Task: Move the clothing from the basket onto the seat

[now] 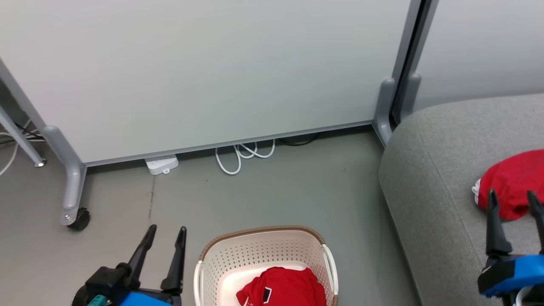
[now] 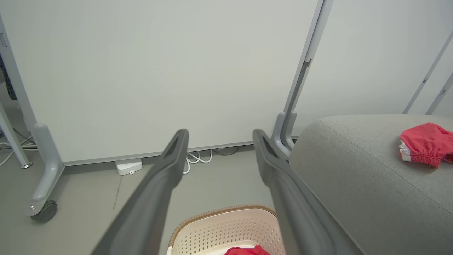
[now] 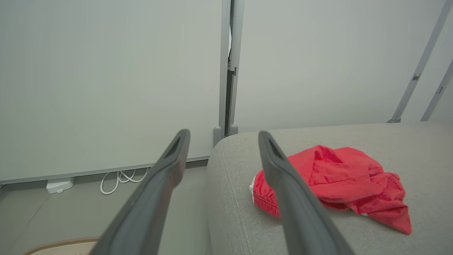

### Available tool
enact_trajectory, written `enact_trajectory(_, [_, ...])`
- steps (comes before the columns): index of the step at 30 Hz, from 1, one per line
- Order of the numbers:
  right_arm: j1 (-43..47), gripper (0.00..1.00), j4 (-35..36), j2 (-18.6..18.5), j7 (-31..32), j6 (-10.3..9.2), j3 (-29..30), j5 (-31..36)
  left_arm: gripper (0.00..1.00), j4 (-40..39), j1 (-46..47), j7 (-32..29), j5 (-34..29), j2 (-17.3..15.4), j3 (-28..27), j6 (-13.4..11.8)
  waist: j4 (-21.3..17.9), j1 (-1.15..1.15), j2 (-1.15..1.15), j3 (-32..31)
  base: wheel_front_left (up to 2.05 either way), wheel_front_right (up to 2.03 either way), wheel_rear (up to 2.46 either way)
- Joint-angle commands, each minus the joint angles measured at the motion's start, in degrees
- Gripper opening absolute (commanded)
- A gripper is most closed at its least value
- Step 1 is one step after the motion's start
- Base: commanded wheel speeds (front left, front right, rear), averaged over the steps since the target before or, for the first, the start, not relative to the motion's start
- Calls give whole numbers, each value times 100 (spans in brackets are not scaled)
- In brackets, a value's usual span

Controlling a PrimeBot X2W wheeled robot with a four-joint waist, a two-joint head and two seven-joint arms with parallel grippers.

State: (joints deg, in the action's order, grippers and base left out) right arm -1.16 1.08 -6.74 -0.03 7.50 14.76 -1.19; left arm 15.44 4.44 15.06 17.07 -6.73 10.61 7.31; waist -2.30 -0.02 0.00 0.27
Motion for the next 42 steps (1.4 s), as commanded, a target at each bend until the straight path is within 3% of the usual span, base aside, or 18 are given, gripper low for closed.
enact_trajectory(1, [275,100,185,117,-57,-2,-81,41,100,42,-116,17,-35,-21,-153,22,152,2,0,-148,0,0,0])
enact_trajectory(14, [714,100,254,323,-37,-2,-820,-37,100,196,-231,17,-79,7,-522,23,256,2,0,-100,0,0,0])
enact_trajectory(30, [504,100,129,357,-104,-2,-768,-36,100,203,-119,17,-119,-26,-459,23,332,2,0,103,0,0,0])
enact_trajectory(37, [106,100,240,363,-170,-2,-824,-93,100,134,179,17,-99,-8,-348,23,200,2,0,702,0,0,0])
enact_trajectory(42, [-647,100,377,300,-311,-2,-939,-130,100,210,724,17,-117,-85,-26,23,-19,2,0,1791,0,0,0])
